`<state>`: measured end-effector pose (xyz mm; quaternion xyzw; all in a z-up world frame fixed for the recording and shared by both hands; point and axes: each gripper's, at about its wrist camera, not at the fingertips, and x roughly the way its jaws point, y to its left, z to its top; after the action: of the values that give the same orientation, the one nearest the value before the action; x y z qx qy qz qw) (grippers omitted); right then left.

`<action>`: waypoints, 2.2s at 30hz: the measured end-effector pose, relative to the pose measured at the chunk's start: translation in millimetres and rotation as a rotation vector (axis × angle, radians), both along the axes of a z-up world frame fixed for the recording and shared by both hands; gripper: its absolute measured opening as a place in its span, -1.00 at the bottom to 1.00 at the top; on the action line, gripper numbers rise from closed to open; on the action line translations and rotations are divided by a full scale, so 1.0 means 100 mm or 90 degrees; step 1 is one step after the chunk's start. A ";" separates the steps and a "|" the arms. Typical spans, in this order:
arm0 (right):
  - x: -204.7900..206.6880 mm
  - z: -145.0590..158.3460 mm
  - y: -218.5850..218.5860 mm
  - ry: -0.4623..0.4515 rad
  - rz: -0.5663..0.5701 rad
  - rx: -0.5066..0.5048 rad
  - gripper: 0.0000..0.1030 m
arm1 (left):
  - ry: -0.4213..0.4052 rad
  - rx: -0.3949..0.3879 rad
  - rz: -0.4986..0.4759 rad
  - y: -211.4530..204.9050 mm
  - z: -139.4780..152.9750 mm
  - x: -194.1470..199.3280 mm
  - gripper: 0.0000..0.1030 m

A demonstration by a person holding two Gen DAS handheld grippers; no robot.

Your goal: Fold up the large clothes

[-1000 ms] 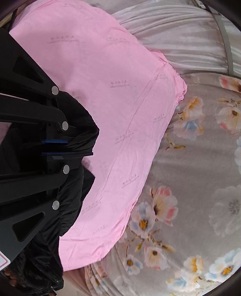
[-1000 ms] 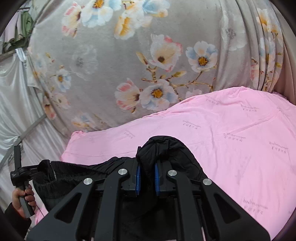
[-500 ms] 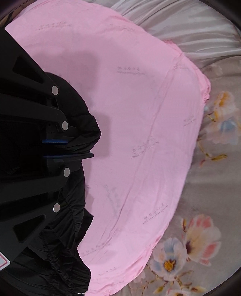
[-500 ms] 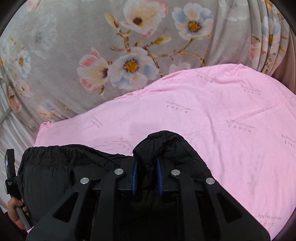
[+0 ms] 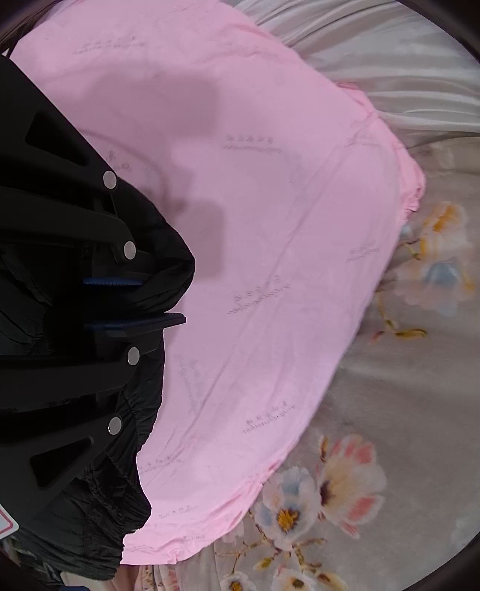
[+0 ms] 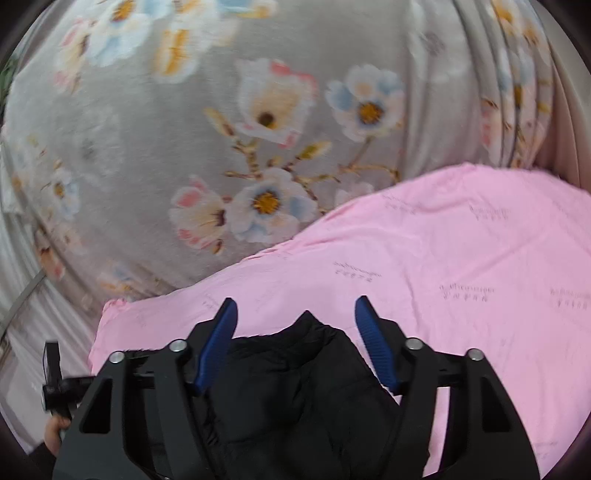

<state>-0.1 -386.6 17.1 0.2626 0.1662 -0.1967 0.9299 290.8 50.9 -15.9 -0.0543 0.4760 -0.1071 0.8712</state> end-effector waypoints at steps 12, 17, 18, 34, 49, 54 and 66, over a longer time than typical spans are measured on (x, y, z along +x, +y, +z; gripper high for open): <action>0.46 -0.22 1.08 0.079 0.218 -0.078 0.03 | 0.057 0.043 -0.109 -0.07 0.11 0.02 -0.62; 0.54 -0.26 1.28 0.072 0.245 -0.065 0.03 | 0.072 -0.039 -0.118 0.12 0.17 -0.04 -0.60; 0.55 -0.27 1.30 0.068 0.248 -0.058 0.04 | 0.076 -0.058 -0.127 0.16 0.18 -0.04 -0.59; 0.69 -0.34 1.28 0.079 0.253 -0.047 0.04 | 0.105 -0.271 -0.096 0.55 0.62 -0.09 -0.54; 0.65 -0.22 1.36 0.059 0.255 -0.051 0.05 | -0.113 -0.216 -0.119 0.59 1.70 -0.53 0.70; 0.52 -0.16 1.49 0.061 0.233 -0.091 0.05 | -0.167 -0.073 -0.190 0.08 1.39 -1.01 0.70; 0.82 -0.43 1.57 0.109 0.215 -0.128 -0.67 | -0.152 0.085 -0.234 -1.02 0.13 -1.40 0.22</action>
<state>81.7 -229.9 -26.2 0.1191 0.2661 -0.0753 0.9536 150.7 -50.9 -2.7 0.1039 0.3777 -0.2384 0.8887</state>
